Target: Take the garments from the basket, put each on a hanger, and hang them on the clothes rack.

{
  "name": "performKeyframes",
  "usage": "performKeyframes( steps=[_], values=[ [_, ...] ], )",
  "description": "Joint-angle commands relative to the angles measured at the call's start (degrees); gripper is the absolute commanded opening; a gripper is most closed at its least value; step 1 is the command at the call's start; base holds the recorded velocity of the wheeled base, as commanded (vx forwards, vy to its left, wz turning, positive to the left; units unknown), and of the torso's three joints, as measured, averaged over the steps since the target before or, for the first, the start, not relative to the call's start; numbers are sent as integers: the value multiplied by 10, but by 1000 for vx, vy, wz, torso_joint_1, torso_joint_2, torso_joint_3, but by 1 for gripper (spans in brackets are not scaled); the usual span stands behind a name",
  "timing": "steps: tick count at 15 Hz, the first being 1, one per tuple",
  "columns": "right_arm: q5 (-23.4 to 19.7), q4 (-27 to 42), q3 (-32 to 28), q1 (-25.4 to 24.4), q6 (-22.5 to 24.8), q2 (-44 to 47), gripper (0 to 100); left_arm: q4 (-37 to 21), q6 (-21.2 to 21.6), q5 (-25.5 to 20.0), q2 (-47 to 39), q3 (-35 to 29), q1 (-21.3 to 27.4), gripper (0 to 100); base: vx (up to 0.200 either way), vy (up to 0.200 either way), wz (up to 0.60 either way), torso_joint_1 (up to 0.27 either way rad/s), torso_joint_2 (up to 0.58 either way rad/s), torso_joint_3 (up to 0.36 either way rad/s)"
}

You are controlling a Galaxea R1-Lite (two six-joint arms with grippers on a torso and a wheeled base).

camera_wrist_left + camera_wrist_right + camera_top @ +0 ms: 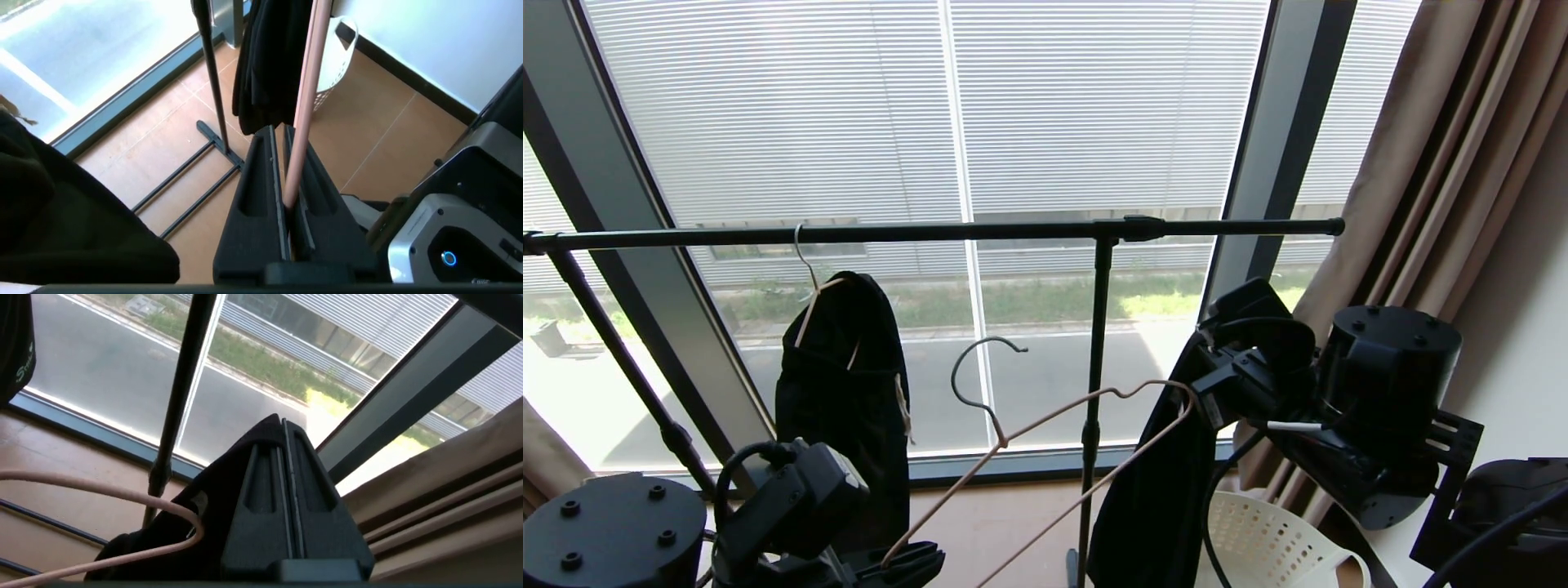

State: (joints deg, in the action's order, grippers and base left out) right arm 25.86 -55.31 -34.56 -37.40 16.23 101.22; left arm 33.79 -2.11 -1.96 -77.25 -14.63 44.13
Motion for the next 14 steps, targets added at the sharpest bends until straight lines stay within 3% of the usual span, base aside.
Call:
performKeyframes(
  steps=[1, 7, 14],
  values=[
    [0, -1, 1, -9, 0, 2, 0, 22, -1, 0, -40, -1, -2, 0, 0, 0, 0, 0, 0, 0],
    [5, -3, 12, -36, -1, -7, 0, 69, 0, 2, -91, -14, -42, 0, 0, 0, 0, 0, 0, 0],
    [8, -5, -2, -160, -2, -5, 0, 70, 1, 3, -89, -11, -43, 0, 0, 0, 0, 0, 0, 0]
  ],
)
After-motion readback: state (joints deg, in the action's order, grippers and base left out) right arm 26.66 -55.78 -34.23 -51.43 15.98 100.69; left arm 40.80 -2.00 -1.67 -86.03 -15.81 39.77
